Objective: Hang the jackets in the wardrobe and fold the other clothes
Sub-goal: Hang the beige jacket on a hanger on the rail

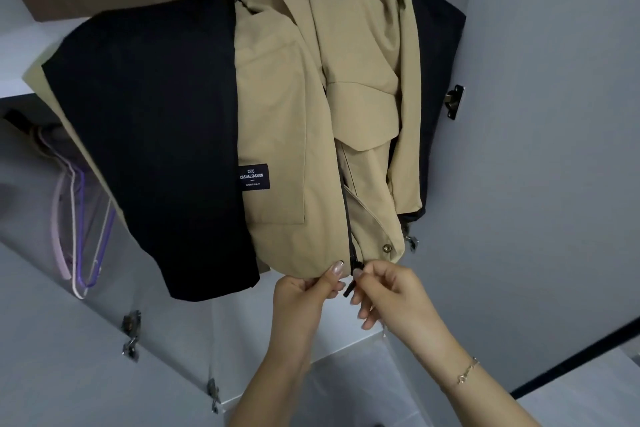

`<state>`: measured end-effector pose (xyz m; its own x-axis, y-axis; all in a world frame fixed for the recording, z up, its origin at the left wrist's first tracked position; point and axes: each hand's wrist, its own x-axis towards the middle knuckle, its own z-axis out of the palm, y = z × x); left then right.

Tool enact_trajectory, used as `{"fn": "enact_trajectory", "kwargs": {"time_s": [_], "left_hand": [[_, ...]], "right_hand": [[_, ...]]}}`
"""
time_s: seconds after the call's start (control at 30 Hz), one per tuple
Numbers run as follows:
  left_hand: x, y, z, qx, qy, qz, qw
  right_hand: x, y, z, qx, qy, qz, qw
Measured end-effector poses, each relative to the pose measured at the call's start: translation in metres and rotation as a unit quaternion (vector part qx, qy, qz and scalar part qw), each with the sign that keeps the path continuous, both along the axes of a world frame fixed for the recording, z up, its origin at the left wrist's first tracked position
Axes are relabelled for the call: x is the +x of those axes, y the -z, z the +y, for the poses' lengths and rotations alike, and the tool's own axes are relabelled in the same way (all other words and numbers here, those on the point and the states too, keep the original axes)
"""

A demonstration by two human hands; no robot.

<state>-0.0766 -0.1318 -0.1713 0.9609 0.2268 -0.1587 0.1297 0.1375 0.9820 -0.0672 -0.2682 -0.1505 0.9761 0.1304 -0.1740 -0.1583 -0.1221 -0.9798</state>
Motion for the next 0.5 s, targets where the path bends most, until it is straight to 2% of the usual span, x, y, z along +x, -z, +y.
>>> {"fn": "enact_trajectory", "kwargs": {"time_s": [0.07, 0.13, 0.2, 0.37, 0.43, 0.5], "left_hand": [[0.0, 0.002, 0.003, 0.002, -0.007, -0.001, 1.0], [0.001, 0.003, 0.004, 0.015, -0.013, -0.006, 1.0], [0.001, 0.002, 0.003, 0.029, -0.017, -0.023, 0.999], [0.004, -0.009, 0.003, 0.023, -0.062, -0.093, 0.993], [0.004, -0.013, 0.004, -0.001, -0.068, -0.105, 0.992], [0.004, -0.014, 0.004, -0.035, -0.032, -0.097, 0.994]], "right_hand": [[0.002, -0.003, -0.002, 0.071, 0.017, 0.036, 0.997], [0.008, -0.011, -0.004, 0.159, 0.026, 0.104, 0.982], [0.018, -0.026, -0.004, 0.208, 0.018, 0.158, 0.965], [0.043, -0.066, 0.007, 0.254, -0.038, 0.194, 0.947], [0.043, -0.072, 0.011, 0.225, -0.06, 0.157, 0.96], [0.038, -0.072, 0.013, 0.172, -0.089, 0.114, 0.974]]}}
